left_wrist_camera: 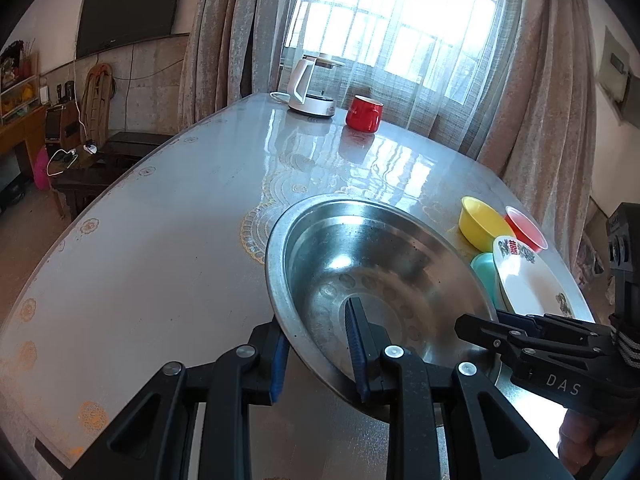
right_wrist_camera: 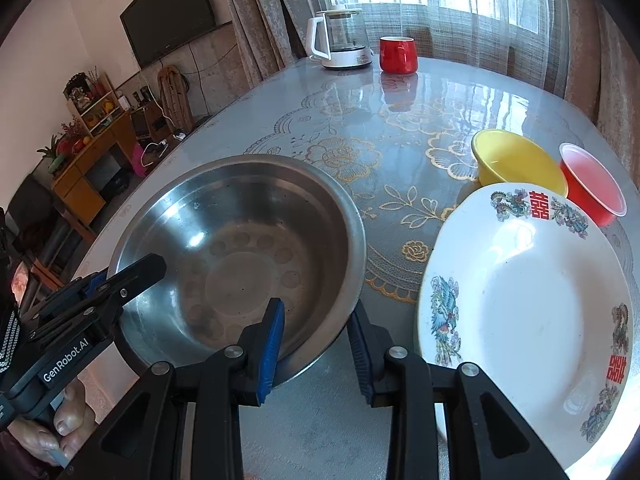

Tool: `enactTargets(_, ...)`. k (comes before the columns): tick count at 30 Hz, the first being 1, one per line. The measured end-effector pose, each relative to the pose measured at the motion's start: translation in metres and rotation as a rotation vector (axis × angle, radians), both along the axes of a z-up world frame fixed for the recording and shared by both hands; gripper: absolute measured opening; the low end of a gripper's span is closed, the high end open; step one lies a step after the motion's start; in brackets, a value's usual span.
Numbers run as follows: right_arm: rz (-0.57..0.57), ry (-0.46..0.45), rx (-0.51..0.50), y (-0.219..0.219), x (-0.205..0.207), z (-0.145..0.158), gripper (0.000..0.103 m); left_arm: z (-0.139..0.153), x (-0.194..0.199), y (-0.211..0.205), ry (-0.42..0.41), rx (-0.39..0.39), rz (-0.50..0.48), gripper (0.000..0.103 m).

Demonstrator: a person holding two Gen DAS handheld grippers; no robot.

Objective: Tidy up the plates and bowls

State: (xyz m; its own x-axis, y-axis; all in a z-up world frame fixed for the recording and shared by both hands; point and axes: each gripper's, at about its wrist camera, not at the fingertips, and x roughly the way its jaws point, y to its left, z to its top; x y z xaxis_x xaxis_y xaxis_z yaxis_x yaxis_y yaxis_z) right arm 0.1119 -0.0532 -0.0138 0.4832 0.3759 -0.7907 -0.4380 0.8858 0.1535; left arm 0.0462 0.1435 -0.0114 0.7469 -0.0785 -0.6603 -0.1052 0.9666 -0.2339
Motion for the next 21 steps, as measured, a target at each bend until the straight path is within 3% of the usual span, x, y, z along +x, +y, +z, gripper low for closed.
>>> enactTargets(11,0.018,-0.002,0.035,-0.002,-0.013,0.0,0.033,0.003,-0.015,0.0,0.0,0.01,0.005,0.027)
enactTargets(18,0.024,0.018,0.035,0.001,-0.014,-0.006,0.033,-0.007,-0.011,0.005,0.031,0.007,0.013,0.027)
enactTargets(21,0.033,0.02,0.038,0.003,-0.013,-0.008,0.033,-0.013,-0.009,0.003,0.057,0.04,0.013,0.027)
